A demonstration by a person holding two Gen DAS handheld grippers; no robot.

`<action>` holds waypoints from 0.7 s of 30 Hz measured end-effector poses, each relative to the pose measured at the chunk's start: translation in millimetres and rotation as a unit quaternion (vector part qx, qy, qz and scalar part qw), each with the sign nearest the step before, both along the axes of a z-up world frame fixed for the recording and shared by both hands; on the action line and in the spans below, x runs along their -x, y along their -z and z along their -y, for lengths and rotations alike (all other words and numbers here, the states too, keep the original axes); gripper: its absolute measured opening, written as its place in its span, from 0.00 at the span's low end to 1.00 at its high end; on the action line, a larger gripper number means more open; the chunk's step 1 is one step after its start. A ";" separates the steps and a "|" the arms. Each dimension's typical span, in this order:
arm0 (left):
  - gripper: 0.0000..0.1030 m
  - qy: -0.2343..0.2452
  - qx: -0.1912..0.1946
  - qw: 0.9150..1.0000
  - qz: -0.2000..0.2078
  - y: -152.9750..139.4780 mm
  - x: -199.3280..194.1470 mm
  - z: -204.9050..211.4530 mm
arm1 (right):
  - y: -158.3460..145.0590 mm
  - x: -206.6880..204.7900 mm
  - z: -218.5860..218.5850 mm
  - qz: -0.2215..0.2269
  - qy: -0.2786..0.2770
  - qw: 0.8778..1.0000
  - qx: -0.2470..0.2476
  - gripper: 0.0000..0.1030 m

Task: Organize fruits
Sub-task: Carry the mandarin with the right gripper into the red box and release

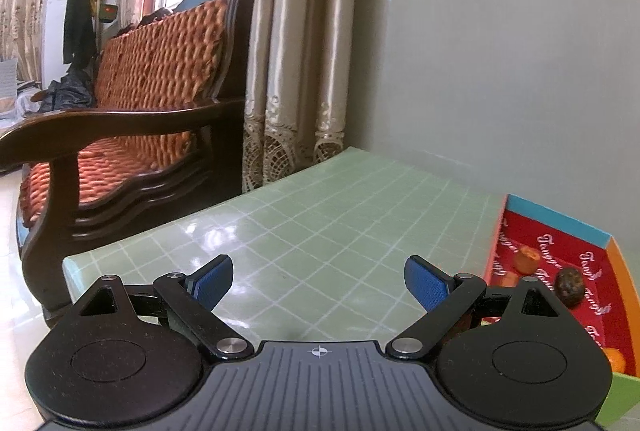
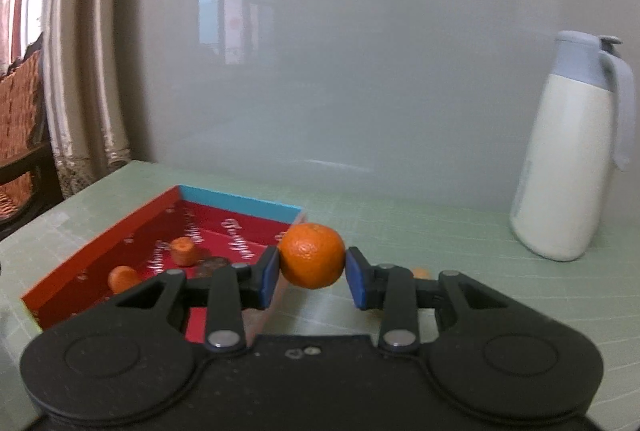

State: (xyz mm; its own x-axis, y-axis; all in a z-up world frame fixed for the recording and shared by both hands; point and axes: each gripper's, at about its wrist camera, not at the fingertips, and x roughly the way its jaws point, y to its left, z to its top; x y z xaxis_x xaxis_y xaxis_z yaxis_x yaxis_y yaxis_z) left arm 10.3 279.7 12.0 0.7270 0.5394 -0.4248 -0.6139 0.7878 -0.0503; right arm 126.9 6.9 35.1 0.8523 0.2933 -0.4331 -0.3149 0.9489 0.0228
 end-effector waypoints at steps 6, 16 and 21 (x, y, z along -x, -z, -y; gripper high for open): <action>0.89 -0.006 0.000 1.000 -0.002 1.2 3.2 -7.7 | 3.0 6.0 -28.0 0.001 -0.030 1.000 0.000 0.34; 0.89 -0.008 0.000 1.000 -0.003 1.7 6.6 -13.1 | 13.1 20.0 -64.5 -0.004 -0.077 0.997 0.026 0.34; 0.89 -0.008 0.000 1.000 -0.003 1.2 7.1 -13.0 | 19.1 20.7 -72.2 -0.012 -0.086 0.996 0.034 0.34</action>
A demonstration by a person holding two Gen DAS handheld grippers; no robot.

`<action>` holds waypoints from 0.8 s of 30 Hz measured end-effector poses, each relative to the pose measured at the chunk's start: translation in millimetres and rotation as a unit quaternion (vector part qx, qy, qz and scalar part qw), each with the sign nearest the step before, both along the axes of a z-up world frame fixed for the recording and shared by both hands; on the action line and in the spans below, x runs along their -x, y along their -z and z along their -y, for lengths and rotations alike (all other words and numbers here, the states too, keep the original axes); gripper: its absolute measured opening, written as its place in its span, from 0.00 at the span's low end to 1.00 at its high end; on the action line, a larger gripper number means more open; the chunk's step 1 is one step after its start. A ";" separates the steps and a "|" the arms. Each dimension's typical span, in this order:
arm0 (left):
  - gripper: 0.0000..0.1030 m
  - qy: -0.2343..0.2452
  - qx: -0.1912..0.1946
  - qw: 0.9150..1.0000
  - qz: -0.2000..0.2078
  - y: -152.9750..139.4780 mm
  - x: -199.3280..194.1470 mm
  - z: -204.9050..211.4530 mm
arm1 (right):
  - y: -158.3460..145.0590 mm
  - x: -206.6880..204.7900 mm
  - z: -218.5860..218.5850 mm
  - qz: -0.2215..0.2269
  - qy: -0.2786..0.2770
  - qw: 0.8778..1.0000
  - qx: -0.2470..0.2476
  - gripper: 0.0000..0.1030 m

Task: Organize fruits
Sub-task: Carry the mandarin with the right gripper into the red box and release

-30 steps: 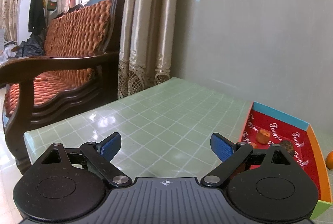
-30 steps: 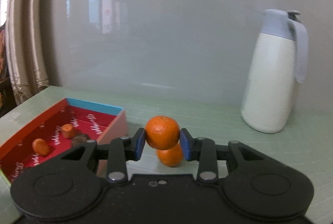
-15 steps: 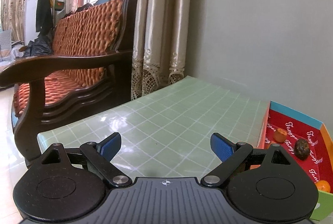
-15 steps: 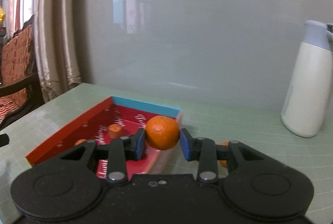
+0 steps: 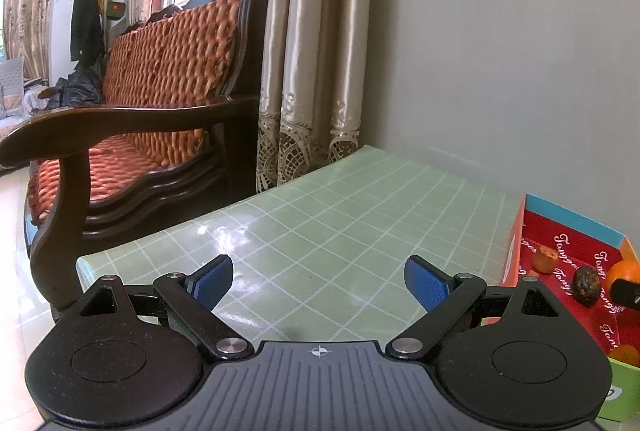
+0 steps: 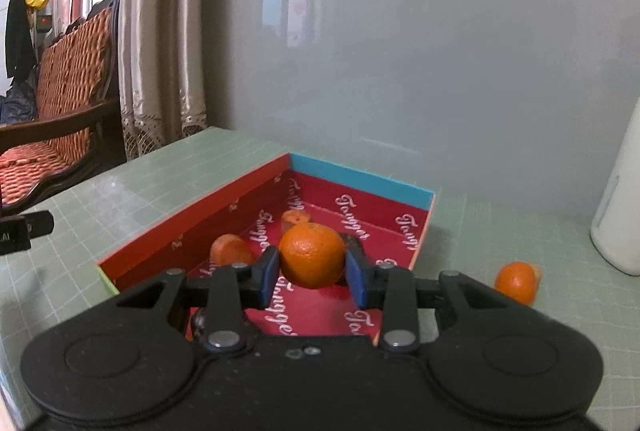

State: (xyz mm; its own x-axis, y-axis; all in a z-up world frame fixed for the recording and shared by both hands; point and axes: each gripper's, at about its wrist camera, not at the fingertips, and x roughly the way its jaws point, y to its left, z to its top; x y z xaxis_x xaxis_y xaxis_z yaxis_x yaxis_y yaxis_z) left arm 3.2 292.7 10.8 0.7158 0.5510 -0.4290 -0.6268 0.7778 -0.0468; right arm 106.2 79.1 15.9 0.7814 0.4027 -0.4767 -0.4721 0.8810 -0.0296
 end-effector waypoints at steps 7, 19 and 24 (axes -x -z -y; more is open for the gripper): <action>0.89 0.004 -0.001 1.000 -0.002 -0.4 -0.9 4.4 | -4.8 3.7 3.6 0.012 0.005 1.000 0.003 0.44; 0.89 0.019 0.000 1.000 0.001 -4.8 -6.8 17.8 | -19.6 -11.6 65.2 0.019 0.077 0.996 -0.046 0.44; 0.89 0.033 -0.001 0.999 0.002 -7.2 -12.5 31.5 | -22.4 -15.0 101.2 0.017 0.110 0.992 -0.054 0.44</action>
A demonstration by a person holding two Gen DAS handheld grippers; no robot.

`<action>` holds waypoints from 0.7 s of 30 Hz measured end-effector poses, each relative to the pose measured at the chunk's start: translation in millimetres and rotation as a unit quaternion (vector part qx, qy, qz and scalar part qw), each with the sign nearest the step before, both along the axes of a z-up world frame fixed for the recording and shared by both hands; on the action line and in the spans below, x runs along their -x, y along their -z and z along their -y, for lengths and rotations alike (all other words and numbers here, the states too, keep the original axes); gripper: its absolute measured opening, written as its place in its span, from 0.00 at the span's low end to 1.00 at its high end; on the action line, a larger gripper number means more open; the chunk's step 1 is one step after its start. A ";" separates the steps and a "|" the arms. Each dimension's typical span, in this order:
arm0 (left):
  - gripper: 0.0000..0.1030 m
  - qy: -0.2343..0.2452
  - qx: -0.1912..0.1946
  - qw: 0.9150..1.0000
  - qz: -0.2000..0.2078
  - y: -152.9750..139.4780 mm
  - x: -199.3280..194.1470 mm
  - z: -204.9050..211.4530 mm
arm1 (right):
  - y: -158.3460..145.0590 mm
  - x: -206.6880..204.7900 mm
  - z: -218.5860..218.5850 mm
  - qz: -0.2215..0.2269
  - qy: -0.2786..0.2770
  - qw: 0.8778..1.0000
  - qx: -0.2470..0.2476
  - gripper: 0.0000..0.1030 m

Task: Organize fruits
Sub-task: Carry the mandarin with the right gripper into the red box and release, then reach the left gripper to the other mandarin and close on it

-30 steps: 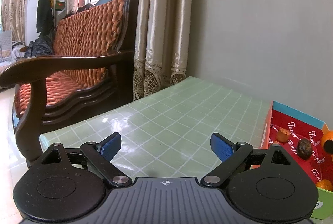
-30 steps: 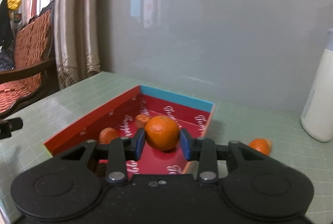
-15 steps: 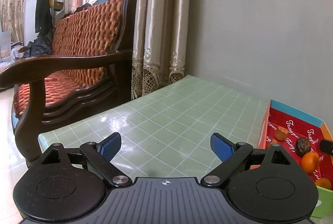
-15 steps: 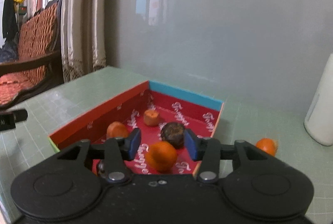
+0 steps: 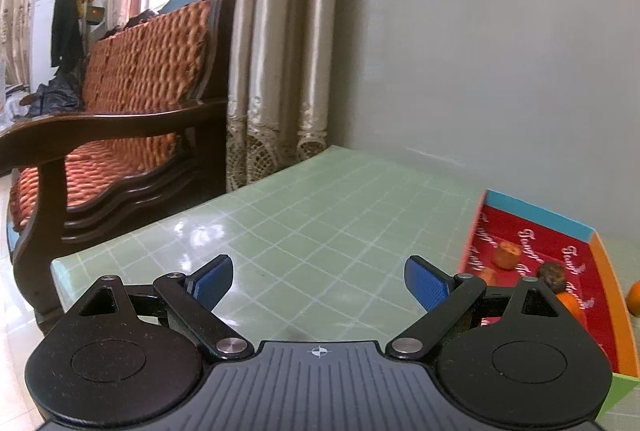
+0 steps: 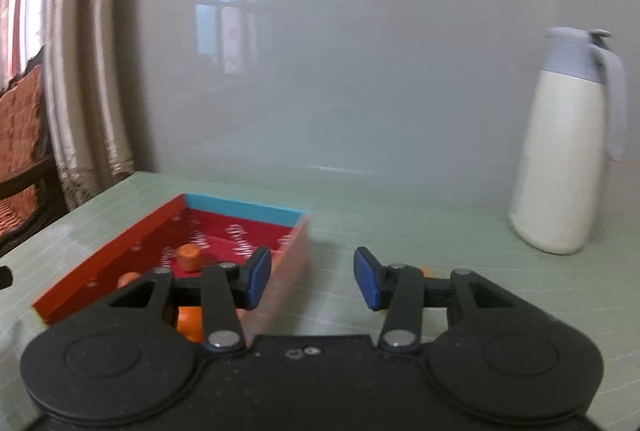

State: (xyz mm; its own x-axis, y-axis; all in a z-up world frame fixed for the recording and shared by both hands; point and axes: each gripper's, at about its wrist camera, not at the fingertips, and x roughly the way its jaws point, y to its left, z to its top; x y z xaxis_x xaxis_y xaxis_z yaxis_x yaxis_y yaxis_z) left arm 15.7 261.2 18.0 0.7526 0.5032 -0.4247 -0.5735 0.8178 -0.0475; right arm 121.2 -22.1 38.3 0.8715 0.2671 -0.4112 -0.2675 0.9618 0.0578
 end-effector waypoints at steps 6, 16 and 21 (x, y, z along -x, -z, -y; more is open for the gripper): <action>0.89 0.021 -0.004 1.000 0.004 -4.2 -8.8 27.5 | -0.5 2.9 38.1 0.001 0.027 1.000 0.004 0.44; 0.89 0.091 -0.029 0.995 0.009 -9.0 -36.8 100.7 | 1.3 4.7 115.8 -0.009 0.088 0.996 -0.003 0.44; 0.89 0.129 -0.026 0.991 0.028 -12.9 -51.2 140.8 | 2.5 7.8 149.9 -0.011 0.118 0.993 -0.014 0.44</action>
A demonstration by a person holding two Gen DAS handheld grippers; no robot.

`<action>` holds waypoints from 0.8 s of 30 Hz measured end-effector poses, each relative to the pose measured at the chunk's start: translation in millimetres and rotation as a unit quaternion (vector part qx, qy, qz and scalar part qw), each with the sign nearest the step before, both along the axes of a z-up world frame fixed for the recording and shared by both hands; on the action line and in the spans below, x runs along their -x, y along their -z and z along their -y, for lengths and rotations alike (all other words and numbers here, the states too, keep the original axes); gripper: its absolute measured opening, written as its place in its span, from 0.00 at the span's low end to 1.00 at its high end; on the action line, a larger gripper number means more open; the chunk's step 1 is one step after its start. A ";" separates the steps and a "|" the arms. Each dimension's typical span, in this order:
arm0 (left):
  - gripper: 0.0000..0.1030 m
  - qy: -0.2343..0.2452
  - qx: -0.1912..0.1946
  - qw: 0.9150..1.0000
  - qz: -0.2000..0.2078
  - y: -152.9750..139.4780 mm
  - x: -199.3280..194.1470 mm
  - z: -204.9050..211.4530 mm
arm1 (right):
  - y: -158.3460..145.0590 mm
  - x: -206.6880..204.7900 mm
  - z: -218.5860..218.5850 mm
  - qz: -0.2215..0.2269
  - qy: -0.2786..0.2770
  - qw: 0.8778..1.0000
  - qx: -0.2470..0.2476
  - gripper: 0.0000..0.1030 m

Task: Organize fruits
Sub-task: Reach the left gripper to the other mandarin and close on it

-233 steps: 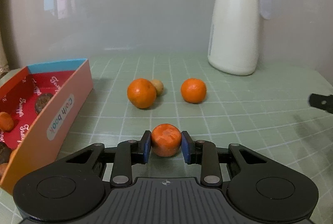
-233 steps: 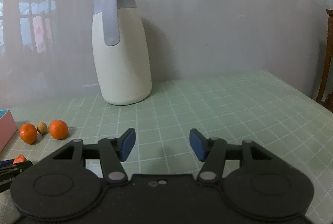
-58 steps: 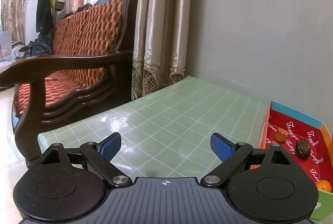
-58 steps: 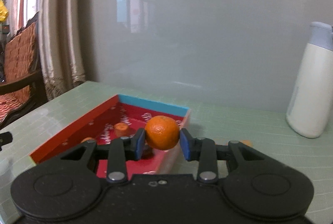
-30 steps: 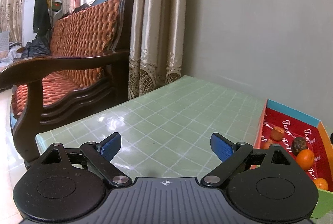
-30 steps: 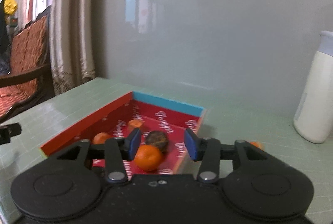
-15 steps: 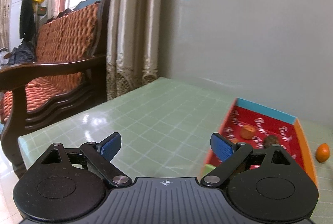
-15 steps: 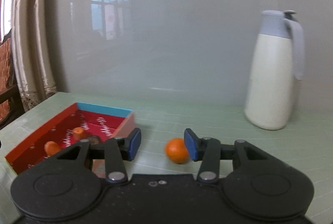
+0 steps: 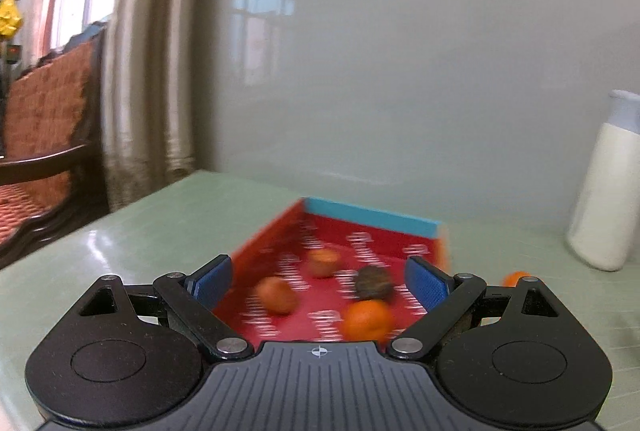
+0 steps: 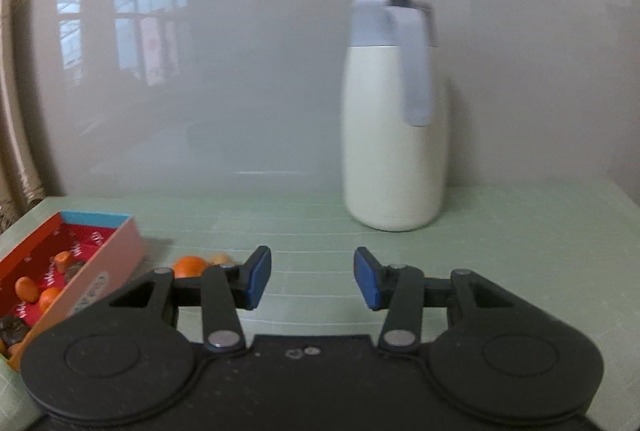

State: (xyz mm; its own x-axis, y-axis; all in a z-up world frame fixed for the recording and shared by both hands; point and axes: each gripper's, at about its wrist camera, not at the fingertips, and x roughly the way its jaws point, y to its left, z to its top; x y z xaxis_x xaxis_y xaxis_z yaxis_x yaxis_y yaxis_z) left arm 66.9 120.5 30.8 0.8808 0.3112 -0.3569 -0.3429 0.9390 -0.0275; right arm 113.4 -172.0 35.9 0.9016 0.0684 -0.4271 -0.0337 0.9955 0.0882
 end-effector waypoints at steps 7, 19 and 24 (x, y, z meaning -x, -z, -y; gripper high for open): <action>0.89 0.065 -0.021 0.998 -0.009 4.5 -25.4 63.9 | 7.9 3.5 54.6 -0.006 0.053 0.999 0.004 0.44; 0.89 0.127 -0.029 0.990 -0.056 30.0 -76.3 133.2 | 26.2 0.8 124.4 -0.013 0.132 0.991 0.008 0.44; 0.89 0.132 -0.022 0.988 -0.072 41.6 -93.8 143.4 | 35.0 -1.3 155.0 -0.023 0.167 0.986 0.000 0.45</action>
State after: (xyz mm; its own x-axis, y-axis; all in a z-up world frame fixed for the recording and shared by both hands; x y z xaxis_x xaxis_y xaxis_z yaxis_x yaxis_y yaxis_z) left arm 160.7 -23.0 -10.8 0.8740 0.0964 -0.4762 -0.0839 0.9953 0.0476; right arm 114.7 -326.9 0.8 0.8538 -0.2294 -0.4673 0.2998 0.9505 0.0812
